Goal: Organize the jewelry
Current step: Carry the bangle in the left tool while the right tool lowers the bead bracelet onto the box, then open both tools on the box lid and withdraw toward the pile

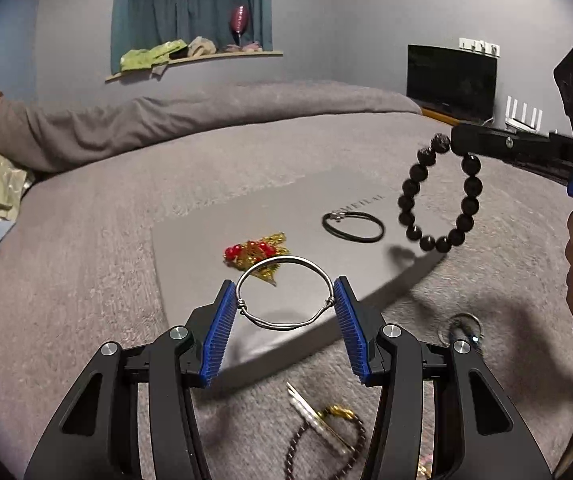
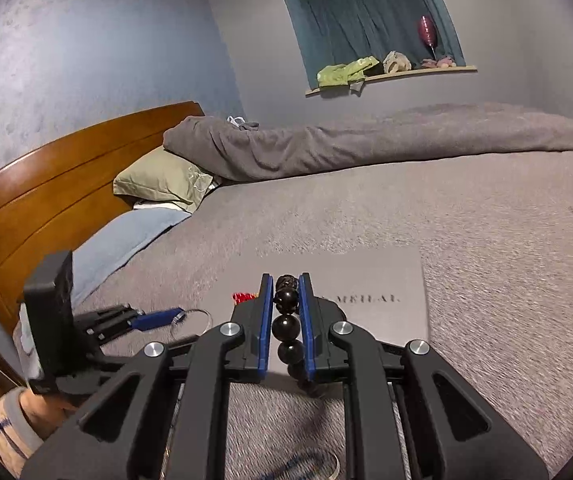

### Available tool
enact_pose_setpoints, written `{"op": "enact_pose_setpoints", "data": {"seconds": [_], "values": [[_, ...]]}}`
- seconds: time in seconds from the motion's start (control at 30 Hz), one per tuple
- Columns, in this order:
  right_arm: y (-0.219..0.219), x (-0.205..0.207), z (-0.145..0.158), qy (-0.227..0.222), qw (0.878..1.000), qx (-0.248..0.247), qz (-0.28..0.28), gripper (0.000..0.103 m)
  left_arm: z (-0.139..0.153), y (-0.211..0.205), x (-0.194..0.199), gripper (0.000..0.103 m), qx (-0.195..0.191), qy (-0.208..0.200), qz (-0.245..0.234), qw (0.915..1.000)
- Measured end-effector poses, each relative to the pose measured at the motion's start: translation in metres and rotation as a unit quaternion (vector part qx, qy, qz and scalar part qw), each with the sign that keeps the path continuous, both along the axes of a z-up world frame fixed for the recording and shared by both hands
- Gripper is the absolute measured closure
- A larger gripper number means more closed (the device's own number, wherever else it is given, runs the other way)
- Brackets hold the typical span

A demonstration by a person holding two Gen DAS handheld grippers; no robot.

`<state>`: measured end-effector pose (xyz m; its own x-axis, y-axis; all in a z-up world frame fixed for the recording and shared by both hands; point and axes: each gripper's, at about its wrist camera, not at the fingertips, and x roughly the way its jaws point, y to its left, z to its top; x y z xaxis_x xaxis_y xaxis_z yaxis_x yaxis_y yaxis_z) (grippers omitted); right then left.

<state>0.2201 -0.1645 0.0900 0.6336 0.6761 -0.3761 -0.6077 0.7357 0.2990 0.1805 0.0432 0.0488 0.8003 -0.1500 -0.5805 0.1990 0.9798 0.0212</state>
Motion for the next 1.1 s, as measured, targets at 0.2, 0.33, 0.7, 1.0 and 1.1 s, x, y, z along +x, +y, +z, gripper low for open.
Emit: {"op": "enact_pose_setpoints", "data": {"seconds": [0.2,0.33,0.7,1.0,1.1], "values": [[0.017,0.029,-0.002,0.018,1.0,0.014,0.009,0.09,-0.005,0.005,0.023,0.052,-0.011,0.01,0.002,0.9999],[0.023,0.047,-0.009,0.027,1.0,0.01,0.006,0.09,-0.01,0.006,0.039,0.052,-0.011,0.019,0.001,0.9998],[0.015,0.09,-0.058,0.093,0.994,-0.028,-0.042,0.09,-0.025,0.017,0.067,0.051,-0.034,0.045,0.015,0.9983],[0.013,0.085,-0.064,0.085,0.994,-0.056,-0.051,0.078,-0.014,0.012,0.049,0.037,-0.034,0.023,0.011,0.9991],[0.004,0.081,-0.061,0.082,0.994,-0.047,-0.054,0.078,-0.009,0.01,0.041,0.037,-0.029,0.015,0.008,0.9994]]}}
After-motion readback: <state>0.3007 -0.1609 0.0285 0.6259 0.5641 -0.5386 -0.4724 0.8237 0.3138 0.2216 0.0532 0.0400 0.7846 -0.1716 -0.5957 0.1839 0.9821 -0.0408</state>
